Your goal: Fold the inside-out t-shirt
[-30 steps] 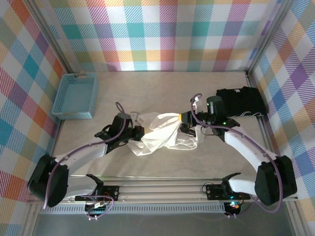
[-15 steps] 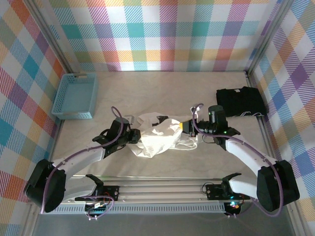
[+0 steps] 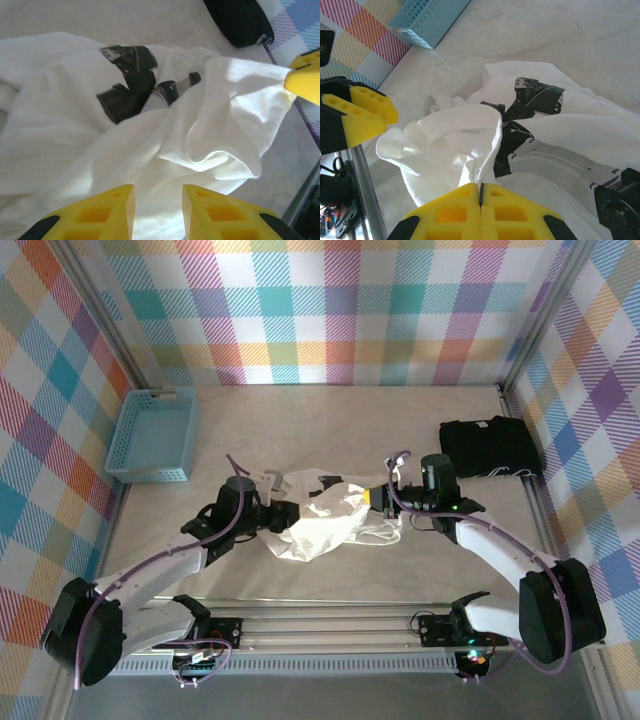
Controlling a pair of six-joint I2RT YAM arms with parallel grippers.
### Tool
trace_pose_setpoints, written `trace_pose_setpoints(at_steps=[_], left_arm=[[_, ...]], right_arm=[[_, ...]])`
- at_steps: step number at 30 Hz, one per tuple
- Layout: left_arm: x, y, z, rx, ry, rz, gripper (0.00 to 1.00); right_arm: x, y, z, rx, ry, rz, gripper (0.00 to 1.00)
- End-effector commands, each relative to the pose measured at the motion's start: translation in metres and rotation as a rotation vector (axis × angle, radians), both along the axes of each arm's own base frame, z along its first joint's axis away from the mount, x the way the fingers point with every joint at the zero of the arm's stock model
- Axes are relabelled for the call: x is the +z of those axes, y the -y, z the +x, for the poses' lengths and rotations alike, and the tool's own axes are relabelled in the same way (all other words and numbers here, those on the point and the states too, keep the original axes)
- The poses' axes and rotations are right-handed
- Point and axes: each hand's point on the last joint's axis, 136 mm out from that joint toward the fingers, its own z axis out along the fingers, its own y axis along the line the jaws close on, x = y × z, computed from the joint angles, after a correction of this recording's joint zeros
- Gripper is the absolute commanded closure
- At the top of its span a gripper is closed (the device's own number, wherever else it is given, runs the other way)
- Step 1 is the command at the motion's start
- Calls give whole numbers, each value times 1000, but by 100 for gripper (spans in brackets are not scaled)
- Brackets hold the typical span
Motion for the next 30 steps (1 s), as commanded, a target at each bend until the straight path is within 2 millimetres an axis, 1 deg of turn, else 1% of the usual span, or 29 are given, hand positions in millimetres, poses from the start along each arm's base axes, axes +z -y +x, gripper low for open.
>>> trace_pose_setpoints(at_steps=[1, 4, 13, 24, 30], left_arm=[[16, 20, 1, -100, 31, -32, 69], [12, 26, 6, -114, 24, -19, 68], [17, 42, 15, -158, 35, -23, 68], [15, 56, 19, -201, 20, -26, 70], [17, 60, 25, -204, 29, -24, 77]], right_arm=[[13, -3, 4, 20, 49, 30, 99], [14, -3, 4, 19, 50, 30, 99], [16, -4, 6, 21, 51, 31, 99], [14, -5, 6, 24, 45, 30, 99], [12, -4, 6, 23, 42, 31, 99]])
